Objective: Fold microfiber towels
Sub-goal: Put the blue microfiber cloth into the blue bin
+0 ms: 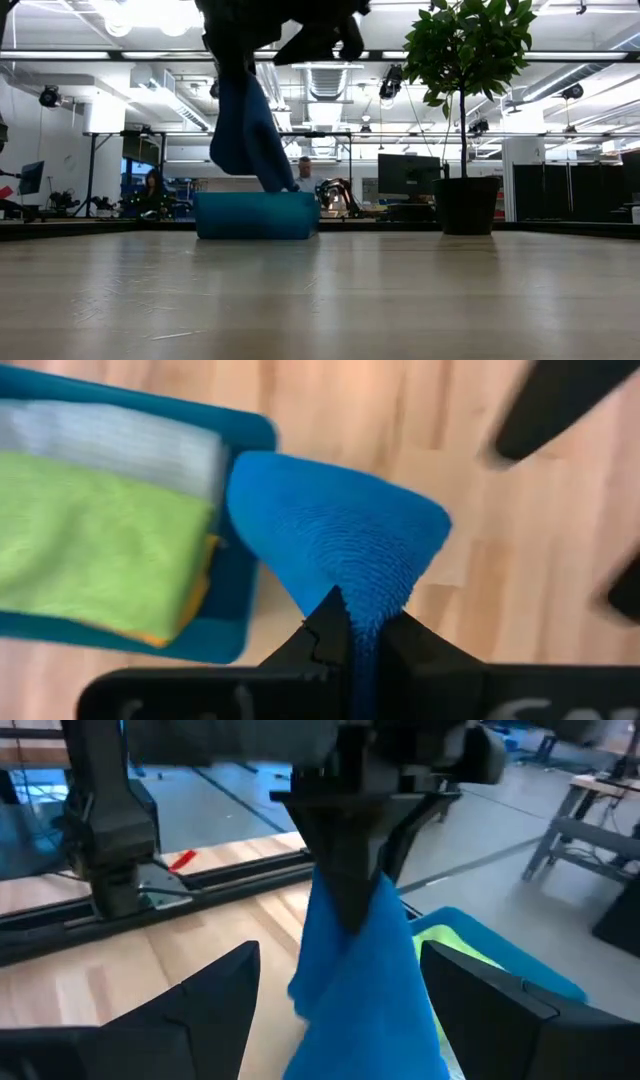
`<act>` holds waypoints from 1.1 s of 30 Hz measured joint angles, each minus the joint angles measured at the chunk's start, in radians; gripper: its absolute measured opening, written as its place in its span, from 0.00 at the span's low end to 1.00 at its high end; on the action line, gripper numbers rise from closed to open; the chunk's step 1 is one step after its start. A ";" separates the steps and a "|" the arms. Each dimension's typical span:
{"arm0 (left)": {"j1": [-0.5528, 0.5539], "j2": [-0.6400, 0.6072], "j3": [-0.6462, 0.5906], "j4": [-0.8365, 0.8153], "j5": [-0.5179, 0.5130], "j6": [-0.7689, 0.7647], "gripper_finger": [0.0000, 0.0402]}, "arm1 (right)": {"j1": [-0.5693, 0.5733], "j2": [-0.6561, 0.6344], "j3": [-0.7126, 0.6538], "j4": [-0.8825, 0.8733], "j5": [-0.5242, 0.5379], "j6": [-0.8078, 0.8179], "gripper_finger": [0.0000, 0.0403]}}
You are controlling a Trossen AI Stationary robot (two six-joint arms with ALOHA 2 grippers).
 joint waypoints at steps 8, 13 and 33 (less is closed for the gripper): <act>-0.001 -0.003 0.000 0.007 0.082 -0.051 0.00 | -0.015 0.064 0.028 0.025 -0.019 -0.008 0.66; 0.000 -0.019 0.000 0.007 0.130 -0.073 0.00 | -0.014 0.083 0.051 -0.021 0.066 0.002 0.64; 0.000 -0.082 0.002 -0.017 0.136 -0.031 0.00 | -0.039 0.077 0.176 -0.369 -0.085 0.033 0.10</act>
